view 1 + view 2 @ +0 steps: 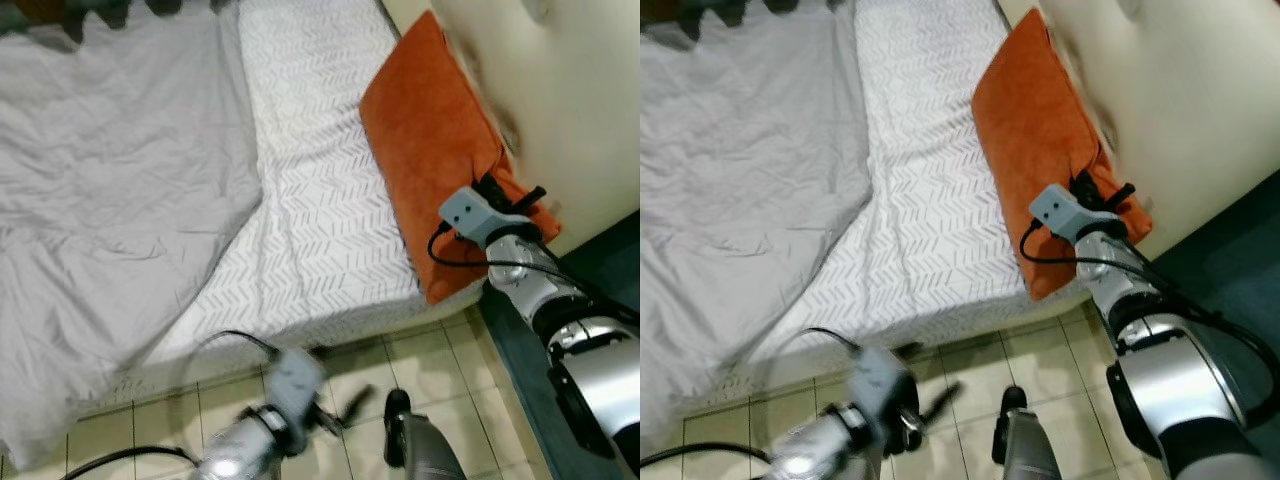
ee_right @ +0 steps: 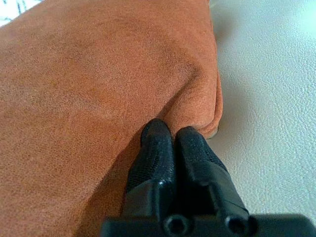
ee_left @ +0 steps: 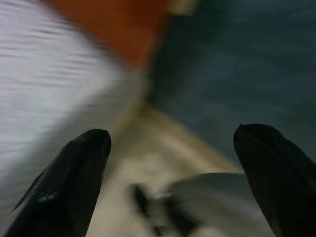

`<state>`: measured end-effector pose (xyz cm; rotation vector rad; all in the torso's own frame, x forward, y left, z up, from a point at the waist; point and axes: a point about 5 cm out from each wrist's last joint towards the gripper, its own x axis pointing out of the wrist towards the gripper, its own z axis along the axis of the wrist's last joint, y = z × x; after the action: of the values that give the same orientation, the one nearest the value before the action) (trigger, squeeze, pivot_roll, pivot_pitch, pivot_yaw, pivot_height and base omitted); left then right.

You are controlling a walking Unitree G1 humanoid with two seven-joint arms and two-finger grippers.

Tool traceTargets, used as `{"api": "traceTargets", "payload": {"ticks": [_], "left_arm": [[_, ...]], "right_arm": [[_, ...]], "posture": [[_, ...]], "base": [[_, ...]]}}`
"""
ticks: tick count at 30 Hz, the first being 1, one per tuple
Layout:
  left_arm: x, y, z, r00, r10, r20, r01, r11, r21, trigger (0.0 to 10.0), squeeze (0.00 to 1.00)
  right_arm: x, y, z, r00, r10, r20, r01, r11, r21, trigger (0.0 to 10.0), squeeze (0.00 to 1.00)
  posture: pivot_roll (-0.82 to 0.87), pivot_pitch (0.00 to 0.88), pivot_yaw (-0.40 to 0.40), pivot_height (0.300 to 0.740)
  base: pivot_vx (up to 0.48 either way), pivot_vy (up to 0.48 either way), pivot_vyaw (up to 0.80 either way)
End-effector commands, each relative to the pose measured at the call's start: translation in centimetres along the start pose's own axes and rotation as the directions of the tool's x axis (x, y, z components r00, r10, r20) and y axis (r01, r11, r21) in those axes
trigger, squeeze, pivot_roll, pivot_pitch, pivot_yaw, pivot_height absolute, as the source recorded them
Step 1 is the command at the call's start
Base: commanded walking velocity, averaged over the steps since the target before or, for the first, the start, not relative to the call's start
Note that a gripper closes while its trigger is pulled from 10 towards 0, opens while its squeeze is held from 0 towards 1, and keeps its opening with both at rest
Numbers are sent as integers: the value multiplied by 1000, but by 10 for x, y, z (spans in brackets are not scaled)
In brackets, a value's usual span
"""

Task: Clean up the room

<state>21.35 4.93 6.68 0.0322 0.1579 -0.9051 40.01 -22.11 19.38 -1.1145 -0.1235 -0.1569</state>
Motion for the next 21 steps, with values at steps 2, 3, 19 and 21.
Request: {"api": "traceTargets", "payload": {"ticks": [2,3,19,21], "left_arm": [[14,2,-21,998,-36,-54,32,996,-79,10000,0],[14,2,-21,998,-36,-54,32,996,-79,10000,0],[35,32,8,987,65,144,-71,997,33,10000,0],[31,35,5,986,87,145,-93,995,36,10000,0]], "right_arm": [[7,-19,4,998,-53,14,54,998,-16,10000,0],[7,-19,4,998,-53,14,54,998,-16,10000,0],[13,-40,21,973,-144,179,173,972,-157,10000,1000],[14,-44,20,970,-139,201,183,958,-222,10000,1000]], "posture": [[109,477,37,740],[109,477,37,740],[82,448,37,740],[75,455,36,740]], "base": [[0,0,0],[0,0,0],[0,0,0],[0,0,0]]}}
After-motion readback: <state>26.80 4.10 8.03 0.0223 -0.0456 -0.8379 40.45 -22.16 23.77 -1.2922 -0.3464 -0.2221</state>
